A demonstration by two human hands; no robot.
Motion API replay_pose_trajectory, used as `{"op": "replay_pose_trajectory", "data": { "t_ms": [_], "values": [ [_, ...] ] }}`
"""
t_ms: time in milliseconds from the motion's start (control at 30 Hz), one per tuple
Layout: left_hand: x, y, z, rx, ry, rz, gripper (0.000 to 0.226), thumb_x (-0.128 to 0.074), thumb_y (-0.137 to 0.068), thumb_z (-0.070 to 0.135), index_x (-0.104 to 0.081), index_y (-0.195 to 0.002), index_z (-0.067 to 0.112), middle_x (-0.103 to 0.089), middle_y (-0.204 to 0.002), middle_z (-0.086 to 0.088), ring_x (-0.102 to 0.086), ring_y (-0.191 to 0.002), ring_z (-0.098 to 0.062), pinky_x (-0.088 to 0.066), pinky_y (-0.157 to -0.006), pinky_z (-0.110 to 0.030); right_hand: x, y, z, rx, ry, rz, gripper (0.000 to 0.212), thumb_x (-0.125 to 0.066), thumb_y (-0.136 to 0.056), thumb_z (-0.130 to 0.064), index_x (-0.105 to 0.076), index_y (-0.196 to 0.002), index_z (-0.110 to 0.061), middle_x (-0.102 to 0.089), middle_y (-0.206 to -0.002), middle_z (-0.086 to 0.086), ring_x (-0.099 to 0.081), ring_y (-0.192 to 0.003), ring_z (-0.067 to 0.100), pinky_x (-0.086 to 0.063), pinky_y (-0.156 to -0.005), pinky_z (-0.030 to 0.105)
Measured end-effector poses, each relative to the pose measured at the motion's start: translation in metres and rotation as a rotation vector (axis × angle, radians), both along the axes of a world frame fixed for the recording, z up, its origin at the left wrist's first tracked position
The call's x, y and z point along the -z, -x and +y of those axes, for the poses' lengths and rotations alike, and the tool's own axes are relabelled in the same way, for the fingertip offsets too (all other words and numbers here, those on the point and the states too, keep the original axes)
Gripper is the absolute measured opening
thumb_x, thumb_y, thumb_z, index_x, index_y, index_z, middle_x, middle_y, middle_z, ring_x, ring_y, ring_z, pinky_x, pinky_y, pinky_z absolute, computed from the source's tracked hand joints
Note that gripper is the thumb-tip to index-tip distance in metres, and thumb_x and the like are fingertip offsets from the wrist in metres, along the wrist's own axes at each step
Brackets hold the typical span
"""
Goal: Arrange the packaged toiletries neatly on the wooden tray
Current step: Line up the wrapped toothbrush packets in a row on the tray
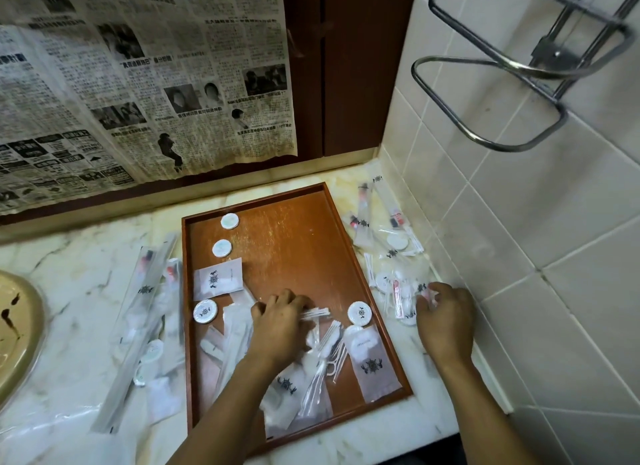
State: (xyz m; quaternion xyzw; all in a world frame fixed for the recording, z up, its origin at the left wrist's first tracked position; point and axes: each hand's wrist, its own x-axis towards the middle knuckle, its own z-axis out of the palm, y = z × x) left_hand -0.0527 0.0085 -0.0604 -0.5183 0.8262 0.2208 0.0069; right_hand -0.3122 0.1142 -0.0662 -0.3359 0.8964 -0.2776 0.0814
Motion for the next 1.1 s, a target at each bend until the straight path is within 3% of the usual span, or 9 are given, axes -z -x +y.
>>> {"op": "replay_pose_trajectory", "data": {
  "t_ms": [167,267,400,500,667,767,867,1000,1100],
  "values": [
    [0.001,-0.017,-0.006,-0.007,-0.019,0.083,0.032,-0.063,-0.093,0.048,-0.062,-0.123,0.04,-0.051,-0.118,0.016,-0.051,-0.118,-0.013,-0.029,-0.102,-0.042,-0.027,-0.006,-0.06,-0.114,0.061,-0.155,0.025,-0.067,-0.092,-0.021,-0.071,-0.115,-0.012,-0.072,-0.1,0.01,-0.068,-0.091,0.028,-0.05,-0.081,0.03],
    [0.0,-0.023,-0.013,-0.035,-0.038,0.192,0.034,-0.055,-0.095,0.057,-0.063,-0.122,0.038,-0.054,-0.117,0.019,-0.058,-0.112,-0.007,-0.039,-0.104,-0.043,-0.032,-0.007,-0.108,-0.087,0.055,-0.197,0.027,-0.064,-0.094,-0.032,-0.07,-0.113,-0.014,-0.075,-0.104,0.009,-0.07,-0.095,0.029,-0.055,-0.083,0.032],
    [-0.003,-0.035,-0.04,-0.161,0.1,0.278,0.035,-0.048,-0.095,0.049,-0.066,-0.119,0.03,-0.055,-0.119,0.013,-0.06,-0.109,-0.015,-0.05,-0.095,-0.051,-0.021,-0.012,-0.156,-0.091,-0.17,-0.232,0.043,-0.062,-0.093,-0.048,-0.066,-0.114,-0.01,-0.07,-0.112,0.012,-0.067,-0.102,0.034,-0.056,-0.082,0.038],
    [-0.008,-0.048,-0.08,-0.236,0.194,0.186,0.03,-0.056,-0.096,0.031,-0.067,-0.123,0.026,-0.055,-0.129,0.002,-0.056,-0.118,-0.025,-0.047,-0.098,-0.053,-0.012,-0.015,-0.165,-0.064,-0.23,-0.232,0.027,-0.065,-0.09,-0.028,-0.067,-0.108,-0.009,-0.07,-0.109,0.012,-0.067,-0.098,0.036,-0.054,-0.076,0.034],
    [-0.009,-0.059,-0.15,-0.335,0.149,0.024,0.045,-0.052,-0.102,0.032,-0.048,-0.146,0.023,-0.041,-0.152,-0.01,-0.04,-0.135,-0.035,-0.036,-0.106,-0.054,-0.027,-0.015,-0.139,0.033,0.035,-0.352,0.011,-0.061,-0.085,-0.01,-0.069,-0.092,-0.013,-0.072,-0.091,0.005,-0.065,-0.085,0.027,-0.044,-0.073,0.027],
    [0.004,-0.067,-0.185,-0.238,0.063,-0.001,0.06,-0.05,-0.103,0.038,-0.03,-0.159,0.025,-0.024,-0.167,-0.004,-0.027,-0.15,-0.03,-0.027,-0.117,-0.057,-0.041,-0.028,-0.103,0.033,0.198,-0.451,0.012,-0.066,-0.085,-0.011,-0.066,-0.082,-0.022,-0.071,-0.076,-0.003,-0.068,-0.071,0.02,-0.055,-0.07,0.033],
    [0.018,-0.072,-0.193,-0.133,0.028,-0.064,0.062,-0.035,-0.107,0.046,-0.013,-0.163,0.029,-0.006,-0.171,0.004,-0.008,-0.157,-0.021,-0.014,-0.122,-0.055,-0.051,-0.043,-0.066,0.022,0.282,-0.641,0.012,-0.072,-0.088,-0.007,-0.068,-0.087,-0.018,-0.071,-0.076,0.006,-0.065,-0.06,0.017,-0.051,-0.062,0.032],
    [0.021,-0.072,-0.18,-0.147,0.033,0.0,0.056,-0.035,-0.109,0.04,-0.02,-0.162,0.028,-0.011,-0.17,0.003,-0.013,-0.157,-0.021,-0.015,-0.124,-0.054,-0.05,-0.056,-0.031,0.111,0.307,-0.841,0.008,-0.071,-0.089,-0.002,-0.069,-0.095,-0.006,-0.073,-0.084,0.015,-0.062,-0.064,0.019,-0.051,-0.06,0.031],
    [0.017,-0.063,-0.154,-0.121,-0.022,0.095,0.052,-0.04,-0.108,0.037,-0.034,-0.158,0.025,-0.021,-0.168,0.002,-0.024,-0.154,-0.023,-0.021,-0.125,-0.047,-0.043,-0.065,-0.02,0.184,0.33,-1.005,0.022,-0.064,-0.09,0.007,-0.065,-0.11,-0.002,-0.074,-0.087,0.013,-0.066,-0.066,0.021,-0.054,-0.06,0.03]
  ]
}}
